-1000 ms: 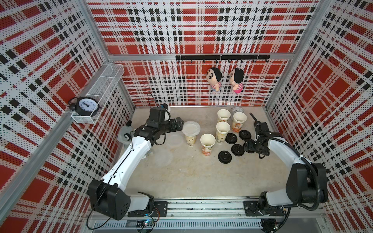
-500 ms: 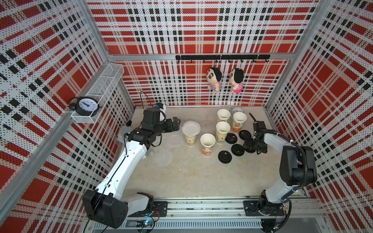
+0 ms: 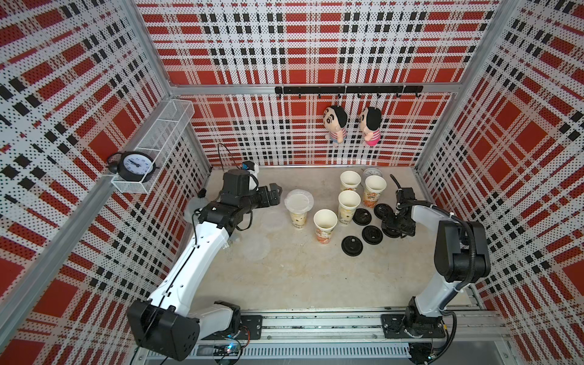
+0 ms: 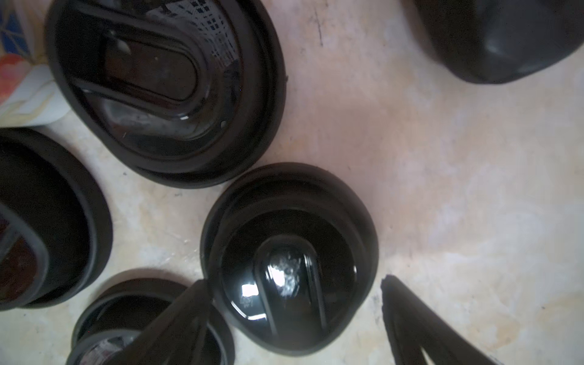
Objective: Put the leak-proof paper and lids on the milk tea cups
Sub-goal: Place the leak-proof paper at the cup, then pick up the cup lid from the center of the board.
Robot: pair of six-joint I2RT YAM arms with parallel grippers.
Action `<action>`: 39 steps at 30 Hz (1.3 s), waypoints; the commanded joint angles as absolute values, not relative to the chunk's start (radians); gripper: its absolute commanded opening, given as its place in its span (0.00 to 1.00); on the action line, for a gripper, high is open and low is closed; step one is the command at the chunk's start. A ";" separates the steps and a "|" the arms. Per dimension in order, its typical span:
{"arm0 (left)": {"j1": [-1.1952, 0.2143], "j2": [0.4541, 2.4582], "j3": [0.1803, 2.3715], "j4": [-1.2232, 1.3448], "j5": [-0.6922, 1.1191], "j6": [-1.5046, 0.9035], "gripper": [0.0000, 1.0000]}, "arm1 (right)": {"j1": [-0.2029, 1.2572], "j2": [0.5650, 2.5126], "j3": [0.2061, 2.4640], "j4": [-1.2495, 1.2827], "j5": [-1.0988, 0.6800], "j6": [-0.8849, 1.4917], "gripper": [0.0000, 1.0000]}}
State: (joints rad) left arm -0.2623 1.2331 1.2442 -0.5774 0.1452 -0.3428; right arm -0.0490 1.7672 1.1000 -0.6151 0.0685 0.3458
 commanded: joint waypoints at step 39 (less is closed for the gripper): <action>-0.209 1.225 1.230 -0.586 0.135 -0.325 0.98 | -0.055 1.676 1.128 -0.666 0.074 0.354 0.73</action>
